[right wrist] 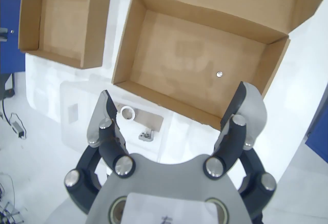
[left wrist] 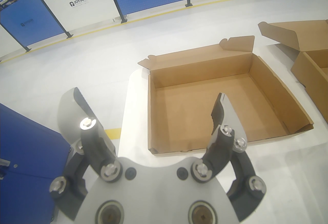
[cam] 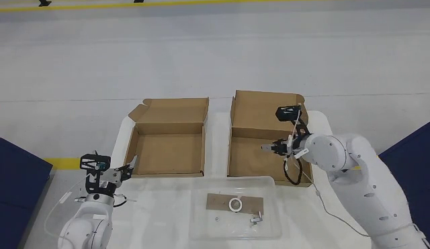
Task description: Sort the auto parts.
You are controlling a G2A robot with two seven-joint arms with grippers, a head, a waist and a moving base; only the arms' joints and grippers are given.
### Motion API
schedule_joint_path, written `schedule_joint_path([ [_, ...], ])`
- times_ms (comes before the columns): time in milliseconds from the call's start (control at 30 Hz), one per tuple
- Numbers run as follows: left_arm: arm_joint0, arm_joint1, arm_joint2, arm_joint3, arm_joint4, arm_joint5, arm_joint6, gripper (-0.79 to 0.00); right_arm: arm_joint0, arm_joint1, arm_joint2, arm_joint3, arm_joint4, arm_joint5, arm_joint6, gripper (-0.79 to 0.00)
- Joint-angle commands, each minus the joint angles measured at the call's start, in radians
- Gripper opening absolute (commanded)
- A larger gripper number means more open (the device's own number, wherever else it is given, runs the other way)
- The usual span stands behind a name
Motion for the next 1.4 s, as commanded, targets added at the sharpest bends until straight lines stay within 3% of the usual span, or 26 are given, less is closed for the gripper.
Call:
schedule_joint_path([
  [0, 0.0, 0.0, 0.0, 0.0, 0.0, 0.0, 0.0, 0.0, -0.013, 0.006, 0.026, -0.045, 0.047, -0.072, 0.041, 0.0],
  [333, 0.0, 0.0, 0.0, 0.0, 0.0, 0.0, 0.0, 0.0, -0.015, 0.006, 0.024, -0.049, 0.05, -0.08, 0.034, 0.0],
  [433, 0.0, 0.0, 0.0, 0.0, 0.0, 0.0, 0.0, 0.0, -0.018, 0.009, 0.025, -0.073, 0.112, -0.204, 0.051, 0.0],
  [600, 0.0, 0.0, 0.0, 0.0, 0.0, 0.0, 0.0, 0.0, 0.0, 0.025, 0.02, -0.116, 0.164, -0.433, 0.183, 0.0],
  [700, 0.0, 0.0, 0.0, 0.0, 0.0, 0.0, 0.0, 0.0, 0.0, 0.039, -0.02, -0.142, 0.143, -0.564, 0.183, 0.0],
  [1067, 0.0, 0.0, 0.0, 0.0, 0.0, 0.0, 0.0, 0.0, -0.002, 0.04, -0.026, -0.143, 0.136, -0.567, 0.181, 0.0],
  [1233, 0.0, 0.0, 0.0, 0.0, 0.0, 0.0, 0.0, 0.0, 0.051, 0.081, -0.266, -0.197, 0.047, -0.607, 0.141, 0.0],
  [1367, 0.0, 0.0, 0.0, 0.0, 0.0, 0.0, 0.0, 0.0, 0.191, 0.133, -0.461, -0.196, 0.081, -0.593, 0.156, 0.0],
])
